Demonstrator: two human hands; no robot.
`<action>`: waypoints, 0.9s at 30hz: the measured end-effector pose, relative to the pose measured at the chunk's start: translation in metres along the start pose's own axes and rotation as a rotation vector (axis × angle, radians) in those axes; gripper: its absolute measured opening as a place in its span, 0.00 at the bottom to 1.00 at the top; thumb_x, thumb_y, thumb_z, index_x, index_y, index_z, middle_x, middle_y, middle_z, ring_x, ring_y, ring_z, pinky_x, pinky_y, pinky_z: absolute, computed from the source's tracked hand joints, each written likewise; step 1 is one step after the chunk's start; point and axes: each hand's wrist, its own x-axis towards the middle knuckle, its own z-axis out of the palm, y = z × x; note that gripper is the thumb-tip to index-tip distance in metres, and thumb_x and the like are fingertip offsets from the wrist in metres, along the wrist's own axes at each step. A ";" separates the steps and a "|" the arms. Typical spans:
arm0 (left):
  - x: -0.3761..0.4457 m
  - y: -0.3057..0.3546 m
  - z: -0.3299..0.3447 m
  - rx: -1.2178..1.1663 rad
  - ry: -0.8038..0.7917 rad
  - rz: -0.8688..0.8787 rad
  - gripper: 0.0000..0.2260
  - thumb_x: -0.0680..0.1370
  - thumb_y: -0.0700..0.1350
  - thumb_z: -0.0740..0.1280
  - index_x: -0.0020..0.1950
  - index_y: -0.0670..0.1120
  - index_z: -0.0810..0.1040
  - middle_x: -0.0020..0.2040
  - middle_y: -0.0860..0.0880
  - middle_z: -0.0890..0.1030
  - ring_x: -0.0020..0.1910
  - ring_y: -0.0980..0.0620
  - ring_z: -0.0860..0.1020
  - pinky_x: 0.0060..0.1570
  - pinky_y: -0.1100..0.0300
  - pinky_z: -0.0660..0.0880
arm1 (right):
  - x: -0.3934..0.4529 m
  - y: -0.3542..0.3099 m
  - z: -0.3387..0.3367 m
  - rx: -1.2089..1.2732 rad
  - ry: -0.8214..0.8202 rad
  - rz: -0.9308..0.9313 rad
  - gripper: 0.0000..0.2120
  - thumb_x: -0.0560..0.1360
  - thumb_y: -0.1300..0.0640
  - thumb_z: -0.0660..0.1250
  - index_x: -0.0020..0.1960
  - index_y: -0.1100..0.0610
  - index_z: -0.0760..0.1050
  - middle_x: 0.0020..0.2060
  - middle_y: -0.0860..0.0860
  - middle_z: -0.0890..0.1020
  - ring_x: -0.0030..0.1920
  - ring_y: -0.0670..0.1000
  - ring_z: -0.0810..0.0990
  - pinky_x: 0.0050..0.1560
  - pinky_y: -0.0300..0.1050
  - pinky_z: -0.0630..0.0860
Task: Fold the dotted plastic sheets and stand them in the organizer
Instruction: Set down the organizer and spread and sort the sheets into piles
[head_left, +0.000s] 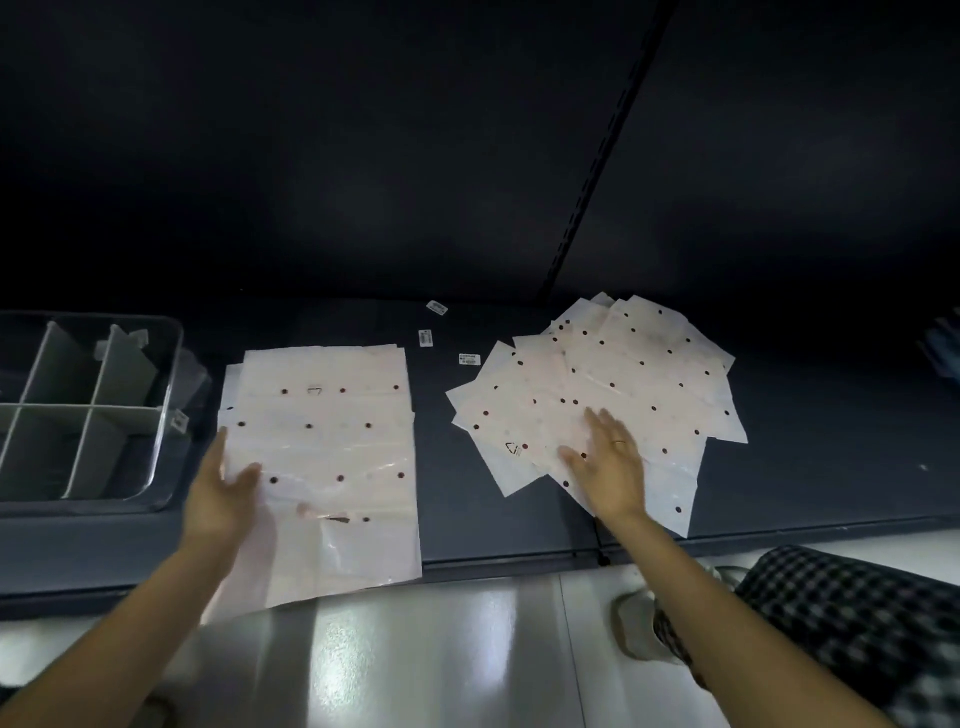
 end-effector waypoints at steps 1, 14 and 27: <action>0.003 -0.004 -0.003 0.026 0.022 0.018 0.24 0.80 0.39 0.62 0.75 0.51 0.62 0.70 0.43 0.70 0.67 0.40 0.70 0.66 0.46 0.67 | 0.003 0.013 -0.003 -0.045 -0.037 0.050 0.33 0.77 0.42 0.60 0.77 0.51 0.53 0.76 0.50 0.55 0.76 0.53 0.49 0.75 0.49 0.51; -0.027 -0.014 0.014 0.962 0.040 0.624 0.27 0.77 0.51 0.66 0.74 0.50 0.64 0.76 0.34 0.51 0.74 0.31 0.50 0.70 0.37 0.47 | 0.003 0.031 -0.004 0.350 0.257 0.172 0.12 0.80 0.58 0.60 0.58 0.61 0.78 0.57 0.56 0.80 0.60 0.57 0.74 0.59 0.48 0.71; -0.057 0.050 0.037 -0.068 -0.497 0.002 0.25 0.73 0.63 0.60 0.69 0.61 0.64 0.59 0.48 0.78 0.56 0.48 0.78 0.59 0.53 0.72 | -0.052 -0.114 0.027 0.599 -0.069 -0.354 0.09 0.79 0.65 0.59 0.54 0.63 0.77 0.52 0.55 0.82 0.51 0.52 0.79 0.64 0.50 0.67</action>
